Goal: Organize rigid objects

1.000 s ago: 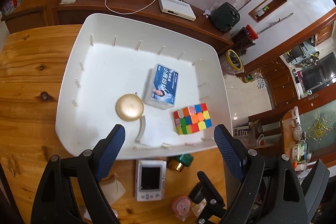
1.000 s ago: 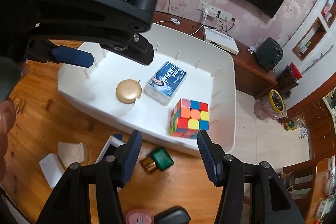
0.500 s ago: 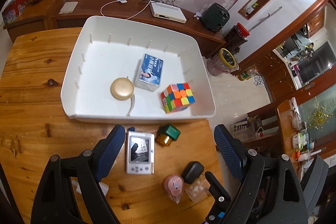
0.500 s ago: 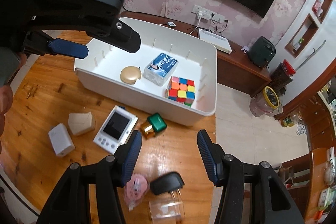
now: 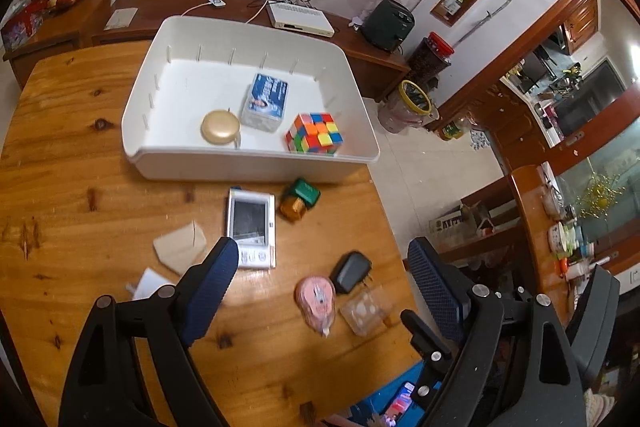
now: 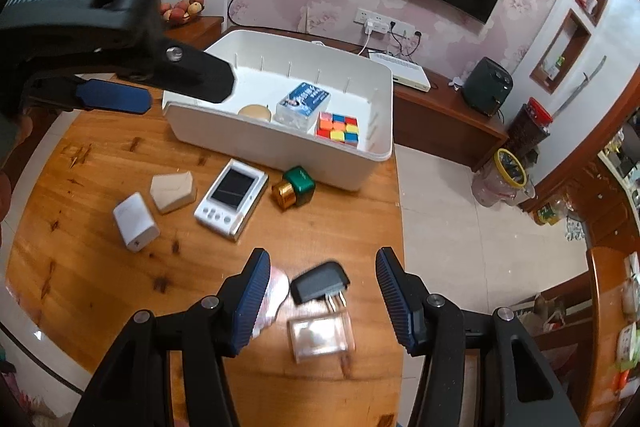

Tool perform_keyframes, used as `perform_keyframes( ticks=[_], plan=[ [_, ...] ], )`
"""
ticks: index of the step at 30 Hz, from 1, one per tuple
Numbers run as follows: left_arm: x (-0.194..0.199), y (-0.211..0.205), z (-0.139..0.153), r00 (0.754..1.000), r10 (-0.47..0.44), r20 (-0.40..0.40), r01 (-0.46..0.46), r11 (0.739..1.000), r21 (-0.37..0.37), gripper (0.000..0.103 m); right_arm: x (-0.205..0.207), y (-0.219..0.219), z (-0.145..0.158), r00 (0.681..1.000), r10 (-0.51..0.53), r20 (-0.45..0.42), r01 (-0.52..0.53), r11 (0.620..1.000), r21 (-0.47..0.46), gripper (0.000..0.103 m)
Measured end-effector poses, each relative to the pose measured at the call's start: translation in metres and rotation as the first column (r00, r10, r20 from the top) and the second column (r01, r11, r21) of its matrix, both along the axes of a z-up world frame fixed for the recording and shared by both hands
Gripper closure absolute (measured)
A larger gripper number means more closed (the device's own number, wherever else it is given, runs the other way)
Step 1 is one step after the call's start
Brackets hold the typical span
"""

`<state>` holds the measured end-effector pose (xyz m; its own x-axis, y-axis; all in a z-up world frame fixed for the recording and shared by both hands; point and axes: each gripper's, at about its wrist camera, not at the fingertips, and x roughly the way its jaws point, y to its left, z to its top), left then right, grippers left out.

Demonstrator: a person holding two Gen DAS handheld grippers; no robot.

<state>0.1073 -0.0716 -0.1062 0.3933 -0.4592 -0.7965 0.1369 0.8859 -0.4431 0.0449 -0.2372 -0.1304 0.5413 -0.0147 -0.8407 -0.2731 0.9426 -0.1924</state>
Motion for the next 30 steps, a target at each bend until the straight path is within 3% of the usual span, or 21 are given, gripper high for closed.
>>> perform_keyframes(
  ticks=[10, 21, 30],
  plan=[
    [-0.038, 0.015, -0.016, 0.999, 0.025, -0.033, -0.026, 0.999, -0.034, 0.015, -0.035, -0.024, -0.009, 0.999, -0.038, -0.029, 0.039, 0.999, 0.007, 0.047],
    [-0.076, 0.031, -0.055, 0.992, 0.071, -0.101, -0.067, 0.997, 0.035, 0.015, -0.053, -0.041, -0.021, 0.997, -0.046, -0.062, 0.051, 0.996, 0.078, 0.045],
    [-0.082, 0.059, -0.088, 0.977, 0.146, -0.154, -0.132, 0.987, 0.094, 0.015, -0.059, -0.03, -0.035, 0.996, 0.0, -0.089, 0.011, 0.992, 0.124, 0.045]
  ],
)
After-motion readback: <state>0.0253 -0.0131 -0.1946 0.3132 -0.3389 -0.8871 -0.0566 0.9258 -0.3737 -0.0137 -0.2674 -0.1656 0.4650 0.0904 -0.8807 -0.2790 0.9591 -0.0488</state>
